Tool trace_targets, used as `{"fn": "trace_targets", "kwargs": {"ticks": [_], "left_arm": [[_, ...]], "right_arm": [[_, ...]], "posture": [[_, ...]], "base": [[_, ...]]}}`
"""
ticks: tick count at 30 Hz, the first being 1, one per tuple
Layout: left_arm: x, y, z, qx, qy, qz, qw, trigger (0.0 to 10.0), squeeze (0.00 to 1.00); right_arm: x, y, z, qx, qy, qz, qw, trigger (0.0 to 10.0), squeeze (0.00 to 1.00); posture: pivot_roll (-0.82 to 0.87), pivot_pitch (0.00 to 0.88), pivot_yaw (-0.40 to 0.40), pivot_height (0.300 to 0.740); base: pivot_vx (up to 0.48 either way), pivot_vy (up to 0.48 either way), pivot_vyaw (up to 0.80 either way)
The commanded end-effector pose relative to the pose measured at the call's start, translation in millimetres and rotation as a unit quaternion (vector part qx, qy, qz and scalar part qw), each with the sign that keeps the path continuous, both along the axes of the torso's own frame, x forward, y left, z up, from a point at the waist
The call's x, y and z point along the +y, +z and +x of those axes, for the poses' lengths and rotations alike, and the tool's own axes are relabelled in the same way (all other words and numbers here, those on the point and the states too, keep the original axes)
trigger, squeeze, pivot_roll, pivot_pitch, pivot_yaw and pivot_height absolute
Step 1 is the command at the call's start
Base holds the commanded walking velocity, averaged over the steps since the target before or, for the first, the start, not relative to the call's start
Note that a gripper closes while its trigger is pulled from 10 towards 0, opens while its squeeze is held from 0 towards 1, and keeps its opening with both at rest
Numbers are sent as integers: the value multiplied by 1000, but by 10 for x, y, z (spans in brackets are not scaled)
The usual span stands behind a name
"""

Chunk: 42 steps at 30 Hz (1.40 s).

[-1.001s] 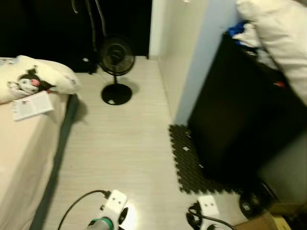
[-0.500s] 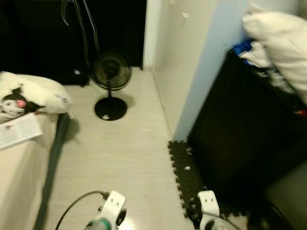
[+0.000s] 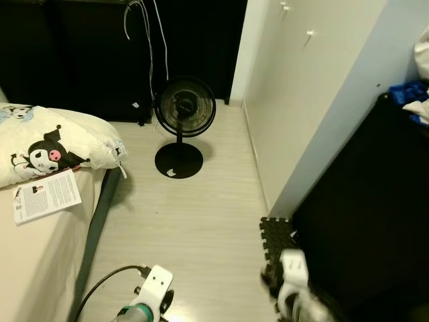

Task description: Clean up the room

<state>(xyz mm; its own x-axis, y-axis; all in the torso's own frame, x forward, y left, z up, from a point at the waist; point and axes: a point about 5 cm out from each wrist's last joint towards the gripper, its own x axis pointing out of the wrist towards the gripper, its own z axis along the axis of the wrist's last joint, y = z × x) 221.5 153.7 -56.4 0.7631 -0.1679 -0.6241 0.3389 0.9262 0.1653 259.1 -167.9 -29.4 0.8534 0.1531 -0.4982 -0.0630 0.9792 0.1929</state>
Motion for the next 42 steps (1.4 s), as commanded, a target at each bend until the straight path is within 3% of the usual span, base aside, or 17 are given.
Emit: {"fn": "trace_targets", "kwargs": {"ticks": [1,5,6,7,11,12,15,20,23,26,29,37,42], "left_arm": [[-21,141,164,-48,5,-13,999,10000,0],[-38,300,334,-84,18,-40,995,10000,0],[-73,536,518,-129,32,-82,988,10000,0],[-88,639,576,-149,36,-97,983,10000,0],[-109,779,632,-176,39,-112,977,10000,0],[-133,861,654,-189,41,-120,974,10000,0],[-158,927,662,-199,41,-124,971,10000,0],[-194,971,627,-210,37,-110,971,10000,0],[-137,873,538,-184,57,-90,977,10000,0],[-126,831,494,-175,62,-83,979,10000,0],[-142,851,463,-174,65,-76,980,10000,0],[-146,935,506,-190,66,-59,978,10000,0],[-119,1025,579,-203,75,-48,975,10000,0]], "right_arm": [[14,37,37,-13,-8,13,1000,10000,0],[52,137,142,-40,-11,28,999,10000,0],[145,264,253,-77,-4,39,996,10000,0],[193,320,294,-93,0,44,995,10000,0],[278,406,351,-118,8,47,992,10000,0],[365,496,407,-140,13,59,988,10000,0],[462,594,461,-163,19,72,984,10000,0],[785,902,572,-222,45,122,966,10000,0],[990,988,533,-238,106,136,956,10000,0],[1078,965,469,-240,149,121,952,10000,0],[1103,909,396,-229,160,124,952,10000,0],[1105,996,408,-237,158,136,949,10000,0],[1201,1235,450,-263,178,176,932,10000,0]], "posture": [[-5,0,19,740],[-5,0,19,740],[9,0,14,740],[9,0,14,740],[24,0,15,740],[24,0,16,740],[26,0,20,740],[33,0,28,740],[33,0,29,740],[33,0,29,740],[44,0,23,740],[43,0,24,740],[46,0,28,740]], "base": [[0,0,506],[0,0,619],[0,0,781],[0,0,788],[0,0,788],[0,0,788],[0,0,788],[0,0,783],[0,0,779],[0,0,775],[0,0,775],[0,0,775],[0,0,775]]}}
